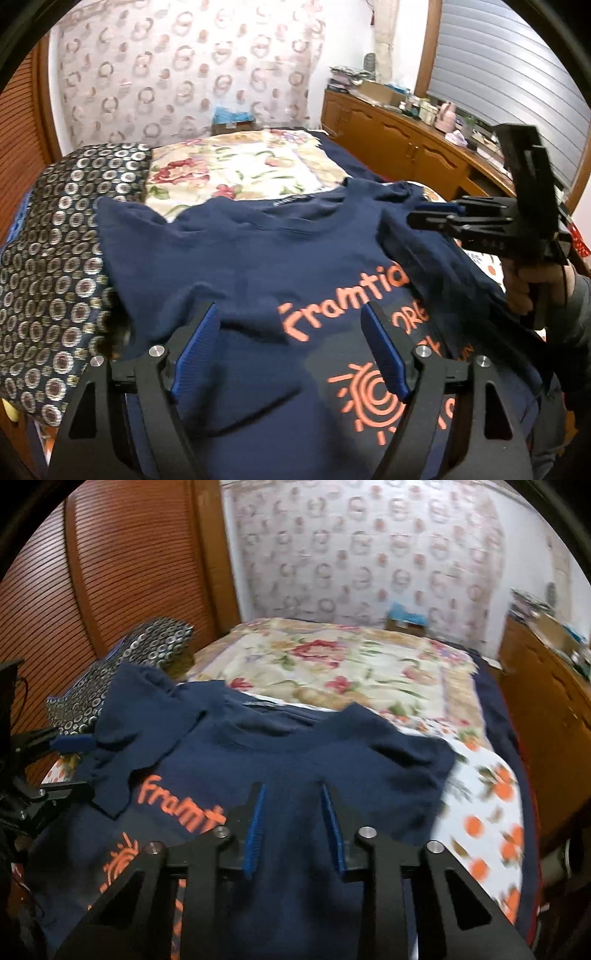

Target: Fold small clothes

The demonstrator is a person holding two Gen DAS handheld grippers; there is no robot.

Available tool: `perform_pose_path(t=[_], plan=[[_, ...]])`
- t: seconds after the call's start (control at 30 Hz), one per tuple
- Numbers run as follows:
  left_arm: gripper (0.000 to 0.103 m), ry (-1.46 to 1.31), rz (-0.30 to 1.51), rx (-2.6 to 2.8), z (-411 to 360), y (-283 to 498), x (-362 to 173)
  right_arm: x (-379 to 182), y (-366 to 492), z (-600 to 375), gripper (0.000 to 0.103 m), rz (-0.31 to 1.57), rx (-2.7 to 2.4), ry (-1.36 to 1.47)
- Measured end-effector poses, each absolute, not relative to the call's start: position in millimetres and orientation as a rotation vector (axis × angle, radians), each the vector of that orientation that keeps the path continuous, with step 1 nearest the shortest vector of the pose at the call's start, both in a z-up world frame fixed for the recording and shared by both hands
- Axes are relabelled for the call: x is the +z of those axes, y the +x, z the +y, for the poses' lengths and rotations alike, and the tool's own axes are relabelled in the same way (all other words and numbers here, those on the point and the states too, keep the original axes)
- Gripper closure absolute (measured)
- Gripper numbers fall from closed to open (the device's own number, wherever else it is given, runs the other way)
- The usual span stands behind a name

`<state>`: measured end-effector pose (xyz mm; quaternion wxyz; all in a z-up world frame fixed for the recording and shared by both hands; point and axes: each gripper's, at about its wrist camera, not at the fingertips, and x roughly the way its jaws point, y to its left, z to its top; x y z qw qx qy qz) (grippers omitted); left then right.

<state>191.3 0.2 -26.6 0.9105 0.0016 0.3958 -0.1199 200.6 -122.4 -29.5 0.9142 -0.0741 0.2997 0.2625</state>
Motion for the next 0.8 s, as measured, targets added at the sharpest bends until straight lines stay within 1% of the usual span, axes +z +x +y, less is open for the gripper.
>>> perform_pose_path(t=[0.07, 0.1, 0.13, 0.17, 0.2, 0.27, 0.37, 0.53, 0.57, 0.6, 0.67, 0.73, 0.8], plan=[[0.024, 0.003, 0.813, -0.242, 4.0, 190.8, -28.1, -34.6, 212.9, -112.3, 0.075, 0.636, 0.538, -0.180], [0.024, 0.002, 0.812, -0.240, 5.4, 190.6, -28.6, -38.4, 220.3, -106.7, 0.080, 0.651, 0.510, -0.209], [0.024, 0.001, 0.813, -0.238, 7.7, 191.1, -28.6, -43.3, 228.7, -102.8, 0.081, 0.674, 0.468, -0.233], [0.024, 0.000, 0.812, -0.233, 10.1, 190.8, -29.7, -46.4, 236.0, -102.9, 0.085, 0.695, 0.454, -0.233], [0.024, -0.001, 0.811, -0.230, 13.4, 190.1, -29.7, -48.3, 240.1, -103.2, 0.093, 0.711, 0.462, -0.225], [0.024, -0.006, 0.807, -0.217, 20.3, 189.9, -29.4, -51.8, 243.8, -101.1, 0.099, 0.723, 0.469, -0.237], [0.024, -0.015, 0.801, -0.202, 27.3, 190.5, -27.6, -48.8, 241.6, -102.4, 0.100, 0.704, 0.512, -0.219], [0.024, -0.023, 0.790, -0.192, 32.6, 193.1, -24.9, -18.9, 224.8, -120.9, 0.100, 0.568, 0.729, -0.038], [0.024, -0.021, 0.789, -0.188, 33.1, 194.1, -24.7, -16.2, 225.2, -122.2, 0.090, 0.553, 0.706, -0.051], [0.024, -0.019, 0.790, -0.186, 33.6, 195.2, -24.2, -16.6, 227.9, -121.6, 0.073, 0.562, 0.664, -0.076], [0.024, -0.009, 0.787, -0.181, 34.3, 197.7, -22.8, -22.0, 236.8, -124.1, 0.055, 0.592, 0.620, -0.093], [0.024, 0.001, 0.781, -0.169, 37.1, 201.3, -20.4, -29.1, 244.1, -127.5, 0.053, 0.621, 0.565, -0.115], [0.024, 0.009, 0.781, -0.150, 44.1, 207.7, -17.0, -33.5, 249.1, -123.2, 0.046, 0.633, 0.536, -0.140]])
